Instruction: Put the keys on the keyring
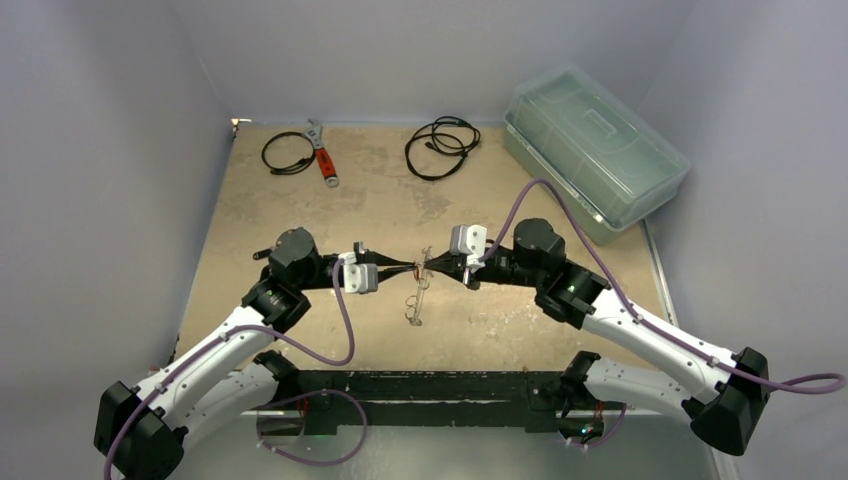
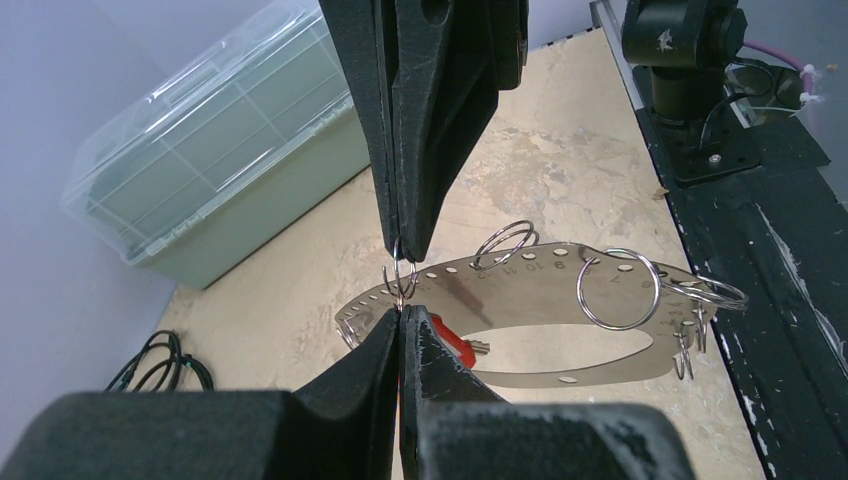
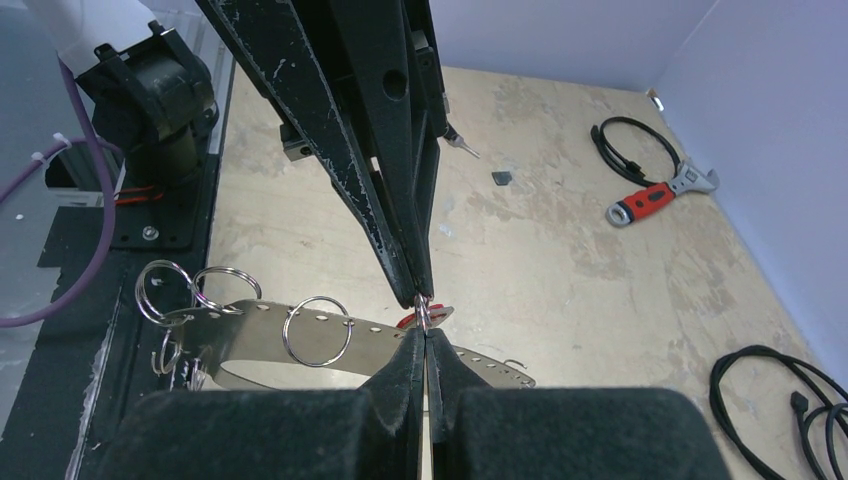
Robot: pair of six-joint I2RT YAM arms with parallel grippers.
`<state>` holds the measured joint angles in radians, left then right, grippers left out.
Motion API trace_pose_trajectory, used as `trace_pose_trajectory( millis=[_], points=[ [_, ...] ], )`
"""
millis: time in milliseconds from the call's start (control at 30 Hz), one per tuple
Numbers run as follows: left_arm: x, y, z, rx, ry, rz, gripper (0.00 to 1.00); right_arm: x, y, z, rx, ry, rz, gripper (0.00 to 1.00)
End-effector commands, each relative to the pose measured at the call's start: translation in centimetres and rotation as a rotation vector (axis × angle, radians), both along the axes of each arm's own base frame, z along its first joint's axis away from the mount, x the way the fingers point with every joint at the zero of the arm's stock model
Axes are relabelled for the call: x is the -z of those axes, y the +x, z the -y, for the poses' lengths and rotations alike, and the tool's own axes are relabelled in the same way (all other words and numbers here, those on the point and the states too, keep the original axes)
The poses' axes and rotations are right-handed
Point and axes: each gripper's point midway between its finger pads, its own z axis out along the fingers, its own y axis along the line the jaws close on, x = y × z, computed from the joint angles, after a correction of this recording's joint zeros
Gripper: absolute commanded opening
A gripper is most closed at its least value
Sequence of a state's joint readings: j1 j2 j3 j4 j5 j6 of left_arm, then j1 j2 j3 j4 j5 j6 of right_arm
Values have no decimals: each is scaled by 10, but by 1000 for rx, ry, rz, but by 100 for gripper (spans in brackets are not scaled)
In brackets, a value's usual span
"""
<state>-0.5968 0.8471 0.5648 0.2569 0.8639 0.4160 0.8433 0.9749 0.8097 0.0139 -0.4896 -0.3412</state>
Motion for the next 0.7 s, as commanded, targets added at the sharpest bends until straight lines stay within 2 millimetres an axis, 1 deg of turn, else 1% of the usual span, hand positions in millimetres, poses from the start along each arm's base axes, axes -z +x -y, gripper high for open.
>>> trace_pose_trajectory(
  millis=[0, 300, 667],
  points=[
    [-17, -5, 3, 37, -22, 58, 0, -45, 1, -1, -3, 97, 86, 0],
    [-21, -5, 2, 29, -33, 69, 0, -41, 2, -2, -2, 89, 77, 0],
    [-26, -8, 2, 36, -54, 79, 0, -43, 1, -1, -2, 91, 80, 0]
  ],
)
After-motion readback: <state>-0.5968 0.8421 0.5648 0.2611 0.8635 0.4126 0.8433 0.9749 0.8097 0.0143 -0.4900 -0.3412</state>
